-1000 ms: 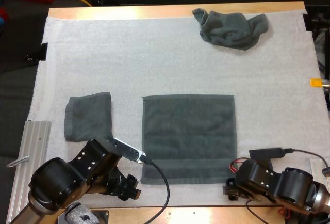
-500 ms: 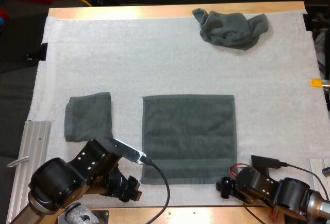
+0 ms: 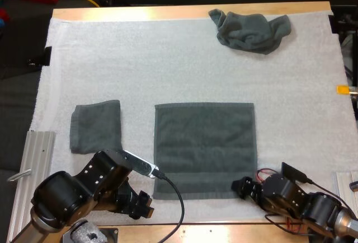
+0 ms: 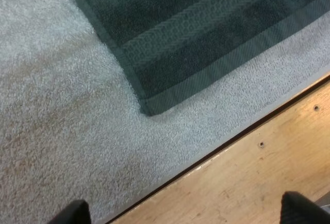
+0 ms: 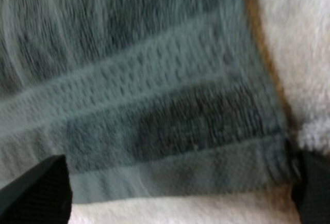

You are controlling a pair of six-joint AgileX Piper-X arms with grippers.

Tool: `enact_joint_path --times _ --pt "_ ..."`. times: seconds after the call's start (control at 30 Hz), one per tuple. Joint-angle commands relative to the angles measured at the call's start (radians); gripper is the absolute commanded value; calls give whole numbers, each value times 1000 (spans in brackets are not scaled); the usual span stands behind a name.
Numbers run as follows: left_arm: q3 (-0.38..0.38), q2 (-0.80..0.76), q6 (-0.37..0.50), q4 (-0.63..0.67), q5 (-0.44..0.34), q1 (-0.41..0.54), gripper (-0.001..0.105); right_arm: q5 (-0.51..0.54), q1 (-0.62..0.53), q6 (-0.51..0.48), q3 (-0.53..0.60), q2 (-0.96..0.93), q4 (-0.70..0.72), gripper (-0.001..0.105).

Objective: Pick towel from pile, fold and stack

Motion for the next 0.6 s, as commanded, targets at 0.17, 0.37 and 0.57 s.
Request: enact_joint_path --times 0.17,0.37,0.57 --pt "-3 -6 -9 2 5 -6 69 0 -26 3 7 3 -40 86" --pt "-3 -6 -2 2 5 -6 69 8 -26 3 7 6 -72 86" --pt "-3 -6 -2 2 5 -6 69 13 -26 10 7 6 -52 71"
